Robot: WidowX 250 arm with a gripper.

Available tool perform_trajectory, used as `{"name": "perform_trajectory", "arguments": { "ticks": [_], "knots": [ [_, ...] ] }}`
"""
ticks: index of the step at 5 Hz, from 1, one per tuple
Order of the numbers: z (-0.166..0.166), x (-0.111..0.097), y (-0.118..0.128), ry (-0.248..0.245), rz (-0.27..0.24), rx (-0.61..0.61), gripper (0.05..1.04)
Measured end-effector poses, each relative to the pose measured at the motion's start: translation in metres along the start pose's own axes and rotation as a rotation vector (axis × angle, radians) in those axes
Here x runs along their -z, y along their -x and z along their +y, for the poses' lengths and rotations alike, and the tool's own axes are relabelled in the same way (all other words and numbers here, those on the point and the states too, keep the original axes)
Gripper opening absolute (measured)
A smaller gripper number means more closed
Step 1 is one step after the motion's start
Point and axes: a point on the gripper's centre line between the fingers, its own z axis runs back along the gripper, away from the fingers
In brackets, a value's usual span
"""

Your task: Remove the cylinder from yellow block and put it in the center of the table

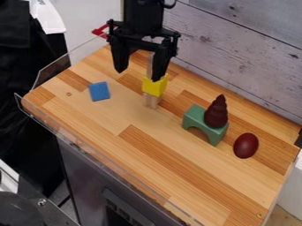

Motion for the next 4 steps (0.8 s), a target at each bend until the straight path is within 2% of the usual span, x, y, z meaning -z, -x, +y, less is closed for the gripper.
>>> {"name": "perform_trajectory", "arguments": {
  "ticks": [1,2,3,4],
  "knots": [
    [-0.005,0.001,-0.013,0.037,-0.017,0.007,0.998],
    [-0.006,0.003,-0.022,0.037,-0.016,0.001,0.998],
    [-0.005,0.006,-0.030,0.036,0.010,0.006,0.964],
    [-0.004,0.010,-0.034,0.039,0.019,-0.009,0.687]
  ]
}}
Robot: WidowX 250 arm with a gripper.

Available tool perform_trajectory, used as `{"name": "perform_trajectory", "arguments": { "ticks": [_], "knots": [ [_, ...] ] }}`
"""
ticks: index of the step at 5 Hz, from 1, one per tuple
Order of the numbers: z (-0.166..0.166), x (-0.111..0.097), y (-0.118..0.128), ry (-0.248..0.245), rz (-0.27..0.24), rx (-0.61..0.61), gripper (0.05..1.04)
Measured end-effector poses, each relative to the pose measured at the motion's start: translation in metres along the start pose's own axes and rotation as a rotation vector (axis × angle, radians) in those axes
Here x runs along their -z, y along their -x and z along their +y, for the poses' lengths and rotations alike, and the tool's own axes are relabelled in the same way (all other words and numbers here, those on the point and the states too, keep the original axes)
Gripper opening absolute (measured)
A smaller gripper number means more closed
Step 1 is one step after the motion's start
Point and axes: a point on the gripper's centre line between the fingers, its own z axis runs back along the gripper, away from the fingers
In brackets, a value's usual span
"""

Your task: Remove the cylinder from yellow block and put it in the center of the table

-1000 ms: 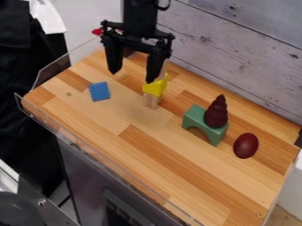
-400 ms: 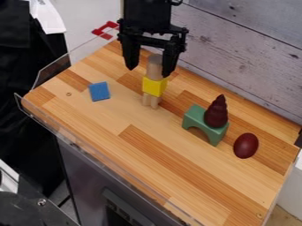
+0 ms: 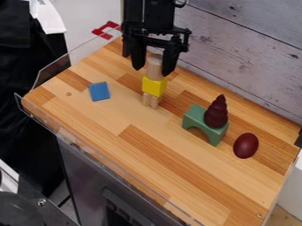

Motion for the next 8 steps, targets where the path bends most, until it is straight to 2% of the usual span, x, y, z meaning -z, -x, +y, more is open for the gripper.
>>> {"name": "perform_trajectory", "arguments": {
  "ticks": [1,3,4,5,6,7,8],
  "knots": [
    [0.000,0.000,0.000,0.002,0.001,-0.002,0.557],
    [-0.004,-0.004,0.006,0.002,-0.005,-0.002,0.557],
    [-0.014,-0.023,0.025,-0.017,-0.058,0.022,0.556],
    [-0.014,-0.033,0.049,-0.039,-0.078,0.003,0.557],
    [-0.013,-0.032,0.065,-0.033,-0.069,-0.015,0.557],
    [-0.013,-0.011,0.081,-0.029,-0.001,-0.016,0.557],
    [-0.021,0.015,0.094,-0.003,0.075,0.016,0.557]
  ]
}}
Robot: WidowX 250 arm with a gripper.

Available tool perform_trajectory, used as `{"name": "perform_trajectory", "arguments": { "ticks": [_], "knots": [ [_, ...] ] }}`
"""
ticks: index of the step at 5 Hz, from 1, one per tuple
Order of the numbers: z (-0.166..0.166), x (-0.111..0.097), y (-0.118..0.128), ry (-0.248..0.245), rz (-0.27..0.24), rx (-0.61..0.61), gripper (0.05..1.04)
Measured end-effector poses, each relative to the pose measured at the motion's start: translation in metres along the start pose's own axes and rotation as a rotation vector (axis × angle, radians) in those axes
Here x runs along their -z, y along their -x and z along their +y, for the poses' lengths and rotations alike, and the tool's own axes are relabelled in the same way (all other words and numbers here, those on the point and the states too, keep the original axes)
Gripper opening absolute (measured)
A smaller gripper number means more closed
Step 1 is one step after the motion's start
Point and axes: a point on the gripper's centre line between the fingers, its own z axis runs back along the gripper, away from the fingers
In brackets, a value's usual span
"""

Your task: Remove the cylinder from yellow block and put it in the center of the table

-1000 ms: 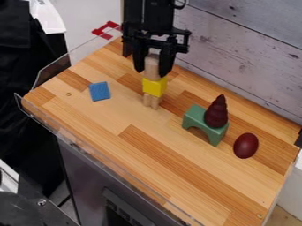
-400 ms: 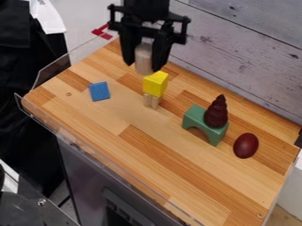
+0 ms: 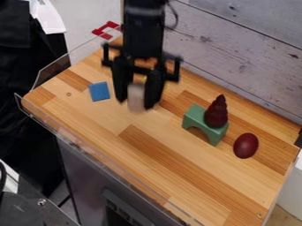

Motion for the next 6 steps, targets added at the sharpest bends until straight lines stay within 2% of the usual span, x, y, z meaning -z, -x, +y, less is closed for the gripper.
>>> {"name": "perform_trajectory", "arguments": {
  "ticks": [1,2,4,6],
  "knots": [
    [-0.009,0.022,0.006,0.016,0.048,0.042,0.556],
    [-0.022,0.034,0.013,0.023,0.062,0.081,0.557],
    [-0.035,0.047,0.003,0.027,0.024,0.148,0.557],
    [-0.032,0.054,-0.017,0.006,-0.086,0.108,0.557]
  ]
}}
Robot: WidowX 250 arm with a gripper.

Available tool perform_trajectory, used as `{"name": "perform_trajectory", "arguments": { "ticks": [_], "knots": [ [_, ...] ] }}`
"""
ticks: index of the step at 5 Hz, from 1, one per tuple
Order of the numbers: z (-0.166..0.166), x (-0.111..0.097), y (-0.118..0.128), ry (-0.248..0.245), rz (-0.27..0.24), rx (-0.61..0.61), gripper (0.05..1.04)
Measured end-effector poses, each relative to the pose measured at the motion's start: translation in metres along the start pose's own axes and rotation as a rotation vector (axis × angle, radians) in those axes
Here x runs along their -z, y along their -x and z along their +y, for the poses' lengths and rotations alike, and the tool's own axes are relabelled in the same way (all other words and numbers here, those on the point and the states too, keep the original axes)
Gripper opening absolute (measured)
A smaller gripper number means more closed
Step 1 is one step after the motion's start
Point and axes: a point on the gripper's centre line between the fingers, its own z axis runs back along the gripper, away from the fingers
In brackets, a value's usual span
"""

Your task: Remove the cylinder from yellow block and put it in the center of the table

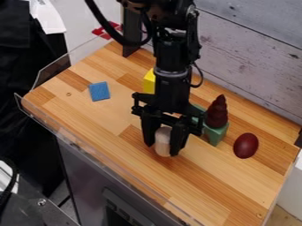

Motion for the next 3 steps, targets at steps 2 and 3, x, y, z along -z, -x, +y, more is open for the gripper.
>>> {"name": "perform_trajectory", "arguments": {
  "ticks": [2,3],
  "knots": [
    [0.0036,0.0004,-0.0042,-0.014,-0.026,-0.025,0.557],
    [0.0037,0.0006,-0.0049,-0.022,-0.032,-0.028,0.629]
  ]
}}
